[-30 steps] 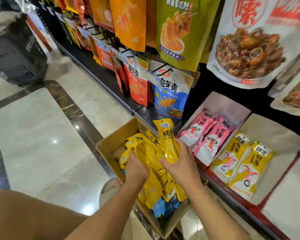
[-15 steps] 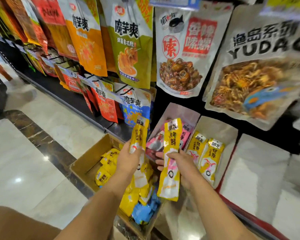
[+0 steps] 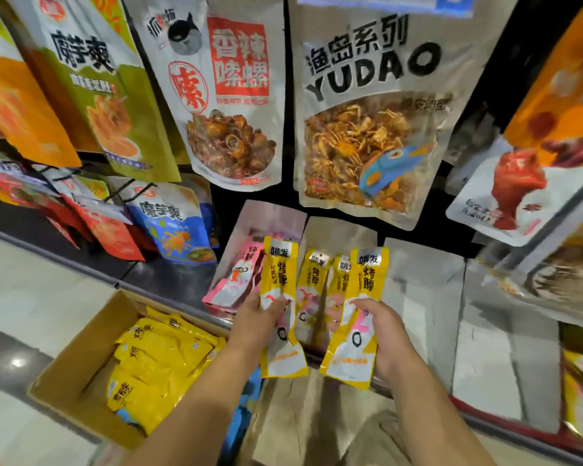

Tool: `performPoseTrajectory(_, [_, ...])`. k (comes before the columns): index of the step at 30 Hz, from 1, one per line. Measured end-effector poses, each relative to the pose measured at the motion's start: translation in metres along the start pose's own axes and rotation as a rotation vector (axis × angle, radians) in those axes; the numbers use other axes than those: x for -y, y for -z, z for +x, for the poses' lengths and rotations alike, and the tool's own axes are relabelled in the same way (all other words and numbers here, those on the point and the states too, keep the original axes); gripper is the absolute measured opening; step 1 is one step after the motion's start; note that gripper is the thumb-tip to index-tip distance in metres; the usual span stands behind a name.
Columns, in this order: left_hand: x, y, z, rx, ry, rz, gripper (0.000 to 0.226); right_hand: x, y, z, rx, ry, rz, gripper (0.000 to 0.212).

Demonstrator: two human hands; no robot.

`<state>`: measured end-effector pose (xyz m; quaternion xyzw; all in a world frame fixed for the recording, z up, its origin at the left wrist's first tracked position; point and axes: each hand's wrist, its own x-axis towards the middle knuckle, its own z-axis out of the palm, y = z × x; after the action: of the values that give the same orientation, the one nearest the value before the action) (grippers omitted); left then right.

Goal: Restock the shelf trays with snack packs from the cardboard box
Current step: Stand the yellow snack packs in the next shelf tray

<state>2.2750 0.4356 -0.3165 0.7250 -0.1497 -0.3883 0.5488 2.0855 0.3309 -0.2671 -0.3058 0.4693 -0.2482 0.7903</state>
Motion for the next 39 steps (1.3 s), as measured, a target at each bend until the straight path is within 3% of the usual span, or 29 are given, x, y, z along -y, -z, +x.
performPoseTrajectory(3, [0.005,-0.025,0.013,0.029,-0.001,0.033,0.027,0.007,0.02,0.007,-0.073,0.015,0.022,0.024])
performPoseTrajectory(7, [0.007,-0.058,0.03,0.046,-0.023,0.135,0.023,0.012,0.04,0.014,-0.091,-0.011,0.108,0.067])
performPoseTrajectory(8, [0.009,-0.064,0.036,0.052,-0.013,0.17,0.019,0.014,0.041,0.014,-0.07,-0.019,0.118,0.065])
performPoseTrajectory(12, [0.016,-0.091,0.057,0.13,0.021,0.22,0.021,0.016,0.055,0.02,-0.065,0.025,0.181,0.021])
performPoseTrajectory(14, [0.019,-0.103,0.065,0.144,0.049,0.225,0.034,0.017,0.057,0.022,-0.078,0.043,0.222,0.018])
performPoseTrajectory(15, [0.021,-0.107,0.068,0.139,0.054,0.208,0.029,0.017,0.059,0.025,-0.083,0.048,0.227,0.016])
performPoseTrajectory(17, [0.026,-0.117,0.072,0.13,0.052,0.199,0.025,0.015,0.062,0.033,-0.083,0.043,0.238,0.026])
performPoseTrajectory(19, [0.04,-0.126,0.081,0.12,0.045,0.222,0.039,0.013,0.063,0.038,-0.069,0.03,0.247,0.044])
performPoseTrajectory(20, [0.046,-0.129,0.083,0.122,0.036,0.282,0.041,0.013,0.063,0.04,-0.062,0.021,0.246,0.045])
performPoseTrajectory(23, [0.044,-0.133,0.072,0.124,-0.012,0.451,0.013,0.013,0.066,0.047,-0.046,0.009,0.263,0.043])
performPoseTrajectory(26, [0.054,-0.132,0.072,0.117,-0.098,0.635,0.027,0.012,0.064,0.051,-0.031,-0.025,0.268,0.042])
performPoseTrajectory(30, [0.046,-0.125,0.074,0.138,-0.148,0.768,0.03,0.011,0.056,0.054,-0.036,-0.035,0.284,0.041])
performPoseTrajectory(36, [0.012,-0.088,0.066,-0.09,-0.45,0.779,0.031,0.011,0.038,0.051,-0.021,-0.022,0.284,0.038])
performPoseTrajectory(39, [0.005,-0.065,0.071,-0.197,-0.48,0.815,0.04,0.009,0.032,0.049,-0.034,-0.014,0.222,0.031])
